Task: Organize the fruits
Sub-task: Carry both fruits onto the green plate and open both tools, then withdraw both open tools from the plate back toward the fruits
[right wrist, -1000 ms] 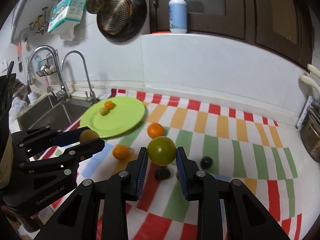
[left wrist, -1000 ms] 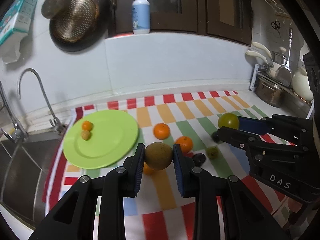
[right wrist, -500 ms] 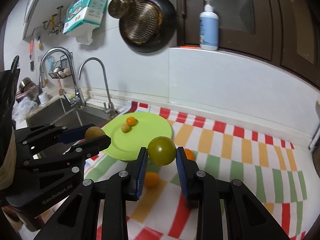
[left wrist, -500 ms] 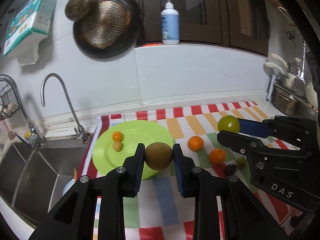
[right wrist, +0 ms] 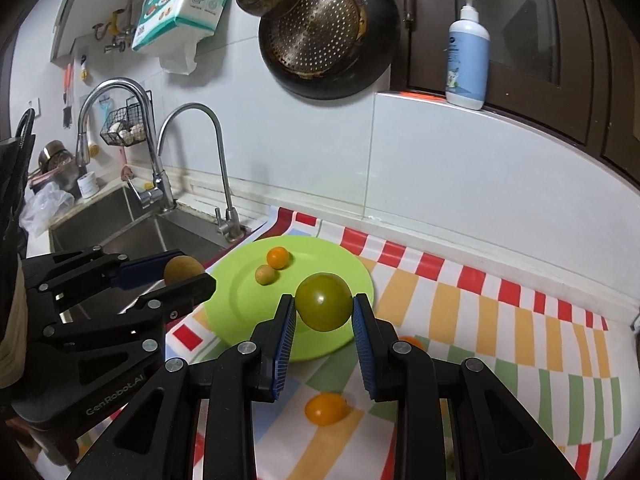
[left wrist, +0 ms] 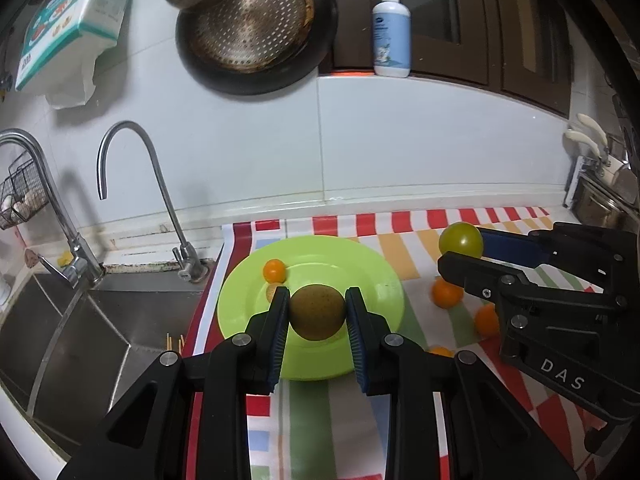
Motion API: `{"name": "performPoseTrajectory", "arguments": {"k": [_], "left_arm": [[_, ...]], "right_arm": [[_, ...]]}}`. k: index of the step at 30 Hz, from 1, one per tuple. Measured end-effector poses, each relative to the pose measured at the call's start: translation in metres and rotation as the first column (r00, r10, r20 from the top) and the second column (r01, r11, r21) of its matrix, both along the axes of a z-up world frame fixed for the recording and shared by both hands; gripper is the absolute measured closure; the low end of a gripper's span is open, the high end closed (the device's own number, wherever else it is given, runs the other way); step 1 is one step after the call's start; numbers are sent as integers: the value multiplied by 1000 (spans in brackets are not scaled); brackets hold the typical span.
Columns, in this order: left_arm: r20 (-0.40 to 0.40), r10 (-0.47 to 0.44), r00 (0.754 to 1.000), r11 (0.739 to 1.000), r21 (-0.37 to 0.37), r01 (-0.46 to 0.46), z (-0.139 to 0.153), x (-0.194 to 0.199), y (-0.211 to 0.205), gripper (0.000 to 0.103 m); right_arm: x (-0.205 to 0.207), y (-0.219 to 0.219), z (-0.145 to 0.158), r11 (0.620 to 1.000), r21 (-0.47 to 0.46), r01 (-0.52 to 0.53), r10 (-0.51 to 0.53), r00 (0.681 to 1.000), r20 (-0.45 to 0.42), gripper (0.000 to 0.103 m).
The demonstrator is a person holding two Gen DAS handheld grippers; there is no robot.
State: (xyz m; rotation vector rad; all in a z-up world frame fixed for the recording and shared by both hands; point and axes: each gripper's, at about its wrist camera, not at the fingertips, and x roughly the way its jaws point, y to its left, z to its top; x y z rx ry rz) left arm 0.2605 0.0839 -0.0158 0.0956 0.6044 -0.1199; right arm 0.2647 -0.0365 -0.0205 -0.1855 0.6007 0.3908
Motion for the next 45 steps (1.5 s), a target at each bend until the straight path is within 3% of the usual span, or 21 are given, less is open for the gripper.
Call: {"name": "performPoseTrajectory", "arguments": {"k": [19, 30, 34, 38, 41, 45], "left_arm": [[-103, 44, 994, 999, 3, -44, -44, 69, 33, 75], [-160, 16, 987, 1000, 3, -15, -66, 95, 32, 75], [-163, 9, 987, 1000, -4, -10, -67, 100, 31, 75], [-147, 20, 989, 1000, 8, -19, -63, 98, 31, 66], [-136, 27, 990, 1000, 7, -27, -57, 93, 32, 66], [-114, 36, 993, 999, 9, -35, -46, 81, 31, 63]], "right_arm": [[77, 46, -45, 998, -58, -37, 30, 992, -118, 73], [100, 50, -69, 996, -80, -27, 12, 985, -172, 73], [103, 50, -71, 996, -82, -25, 11, 985, -173, 73], [103, 49, -71, 996, -89, -15, 1, 987, -161, 72], [100, 47, -68, 996, -95, -5, -9, 989, -150, 65], [93, 42, -60, 996, -88, 4, -16, 991, -132, 65]]}}
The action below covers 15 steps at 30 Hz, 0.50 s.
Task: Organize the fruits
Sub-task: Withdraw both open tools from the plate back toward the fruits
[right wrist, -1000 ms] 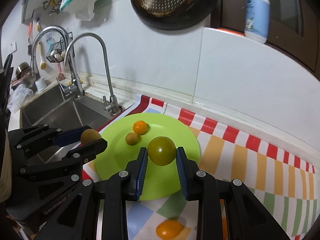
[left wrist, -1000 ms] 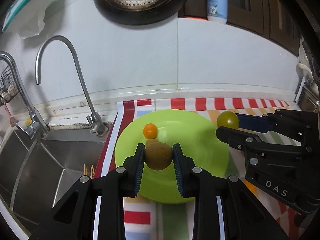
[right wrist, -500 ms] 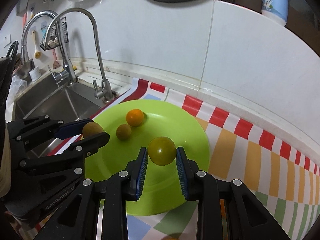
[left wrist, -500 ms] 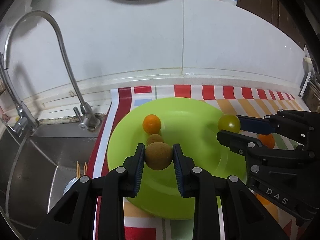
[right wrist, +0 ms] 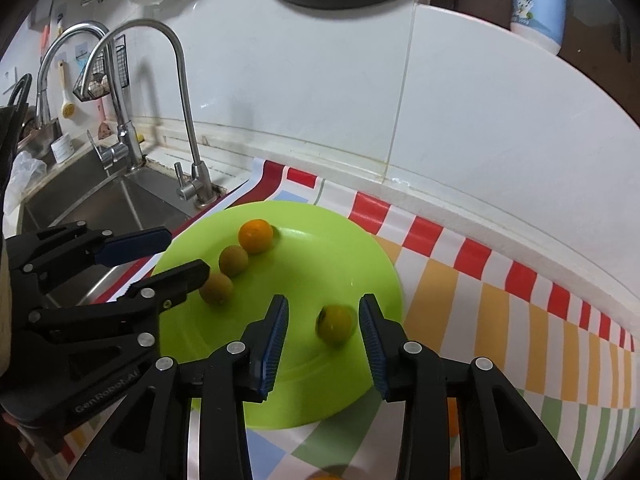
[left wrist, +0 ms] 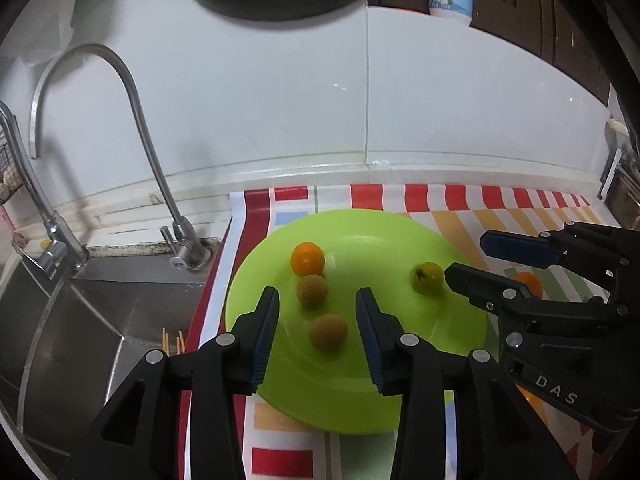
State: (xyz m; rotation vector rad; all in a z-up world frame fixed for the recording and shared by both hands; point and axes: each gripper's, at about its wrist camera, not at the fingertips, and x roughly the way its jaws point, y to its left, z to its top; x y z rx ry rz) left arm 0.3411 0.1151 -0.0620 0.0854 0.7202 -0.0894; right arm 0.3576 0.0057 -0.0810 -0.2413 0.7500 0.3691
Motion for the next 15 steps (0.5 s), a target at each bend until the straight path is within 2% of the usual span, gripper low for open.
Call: {"name": "performPoseTrajectory", "arguments": {"k": [4, 7, 13, 15], "left_arm": [[25, 9, 1000, 1000, -5, -9, 12, -15, -2, 57], [43, 11, 999, 1000, -4, -11, 20, -27, -5, 57], [73, 1, 997, 1000, -8, -1, 35, -52, -12, 51], [85, -2, 996, 1000, -4, 3, 39, -60, -15, 49]], "right_arm": [[-10, -7, 11, 1000, 17, 15, -15, 1000, 17, 65], [-22, -15, 22, 999, 33, 35, -37, 999, 40, 55], [-46, -30, 40, 997, 58, 55, -60, 995, 75, 54], [-55, -35, 45, 996, 67, 60, -66, 994, 85, 49]]}}
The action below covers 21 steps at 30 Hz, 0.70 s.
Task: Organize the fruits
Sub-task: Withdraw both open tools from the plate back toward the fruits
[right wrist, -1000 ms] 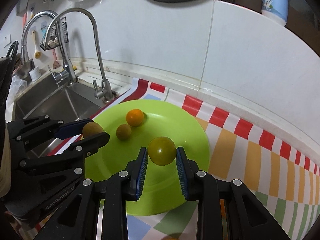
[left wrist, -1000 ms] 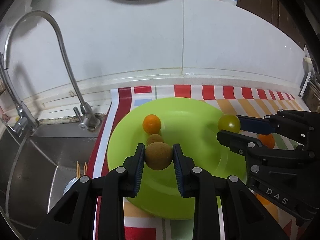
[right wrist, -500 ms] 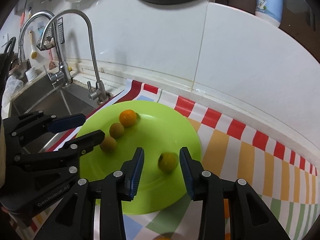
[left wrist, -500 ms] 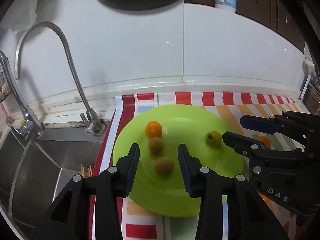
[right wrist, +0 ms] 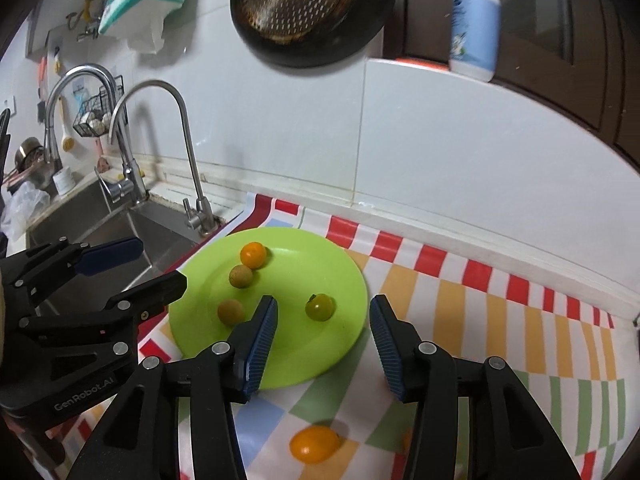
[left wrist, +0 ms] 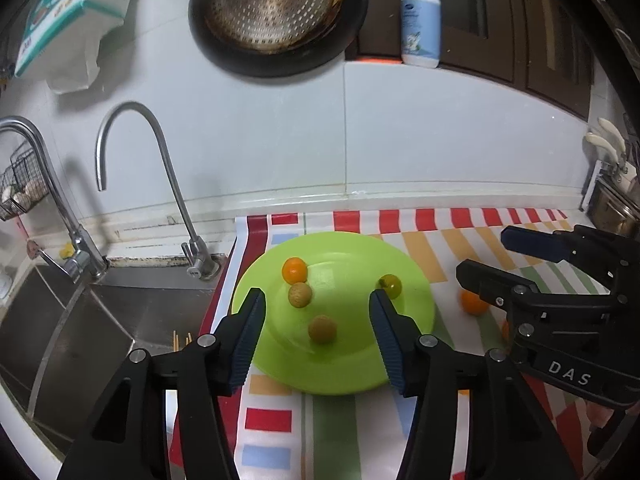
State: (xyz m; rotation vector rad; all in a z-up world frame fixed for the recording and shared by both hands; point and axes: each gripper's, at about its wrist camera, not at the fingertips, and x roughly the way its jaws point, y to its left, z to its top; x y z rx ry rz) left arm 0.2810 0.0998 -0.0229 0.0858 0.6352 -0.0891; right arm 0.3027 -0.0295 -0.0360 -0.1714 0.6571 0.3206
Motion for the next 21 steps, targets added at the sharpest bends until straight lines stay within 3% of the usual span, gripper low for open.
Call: {"name": "performPoseTrajectory", "arguments": {"k": [21], "left_arm": [[55, -77, 995, 997, -1, 78, 22, -57, -45, 34]], "right_arm": [[-72, -52, 21, 996, 35, 83, -85, 995, 55, 41]]}}
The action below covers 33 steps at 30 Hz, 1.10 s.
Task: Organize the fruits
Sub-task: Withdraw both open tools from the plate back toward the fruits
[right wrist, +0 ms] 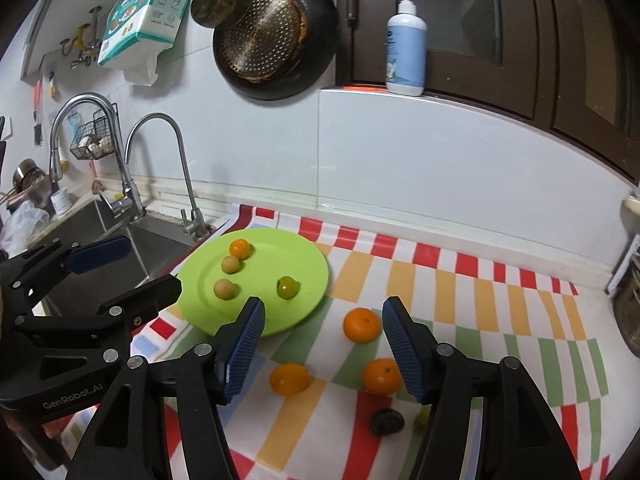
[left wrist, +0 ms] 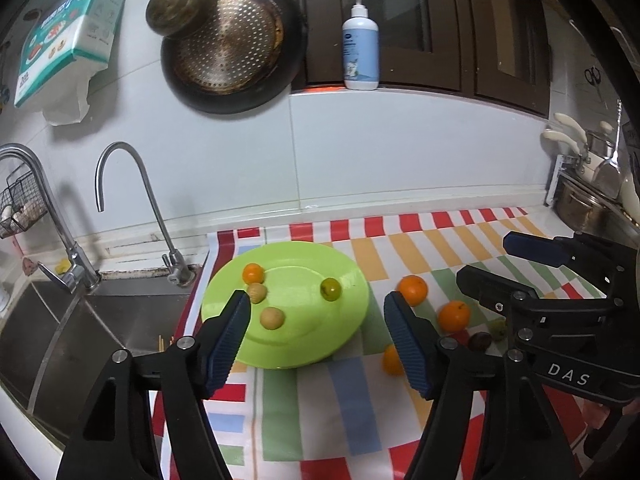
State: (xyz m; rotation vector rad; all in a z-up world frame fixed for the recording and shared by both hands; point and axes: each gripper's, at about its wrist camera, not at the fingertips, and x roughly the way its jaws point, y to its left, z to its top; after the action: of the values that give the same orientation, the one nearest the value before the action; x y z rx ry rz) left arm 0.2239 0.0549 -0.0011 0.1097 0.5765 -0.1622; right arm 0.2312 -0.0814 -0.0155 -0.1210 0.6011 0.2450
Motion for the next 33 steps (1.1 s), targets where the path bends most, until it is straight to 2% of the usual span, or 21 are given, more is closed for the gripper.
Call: {"name": "performPoseTrajectory", "arguments": {"k": [7, 10, 21, 33], "left_arm": [[5, -28, 1000, 1000, -3, 28, 0, -11, -16, 30], [6, -42, 999, 999, -4, 42, 1, -15, -21, 29], [-13, -92, 996, 996, -15, 92, -9, -22, -38, 27], [-60, -146, 987, 989, -1, 147, -34, -22, -55, 26]], "right_arm": [[-17, -19, 3, 1000, 7, 28, -28, 1000, 3, 41], [-24, -27, 4, 999, 8, 45, -45, 999, 11, 34], [-44, -50, 4, 995, -14, 98, -98, 995, 35, 34], [-47, -73, -22, 988, -36, 148, -149, 988, -32, 34]]}}
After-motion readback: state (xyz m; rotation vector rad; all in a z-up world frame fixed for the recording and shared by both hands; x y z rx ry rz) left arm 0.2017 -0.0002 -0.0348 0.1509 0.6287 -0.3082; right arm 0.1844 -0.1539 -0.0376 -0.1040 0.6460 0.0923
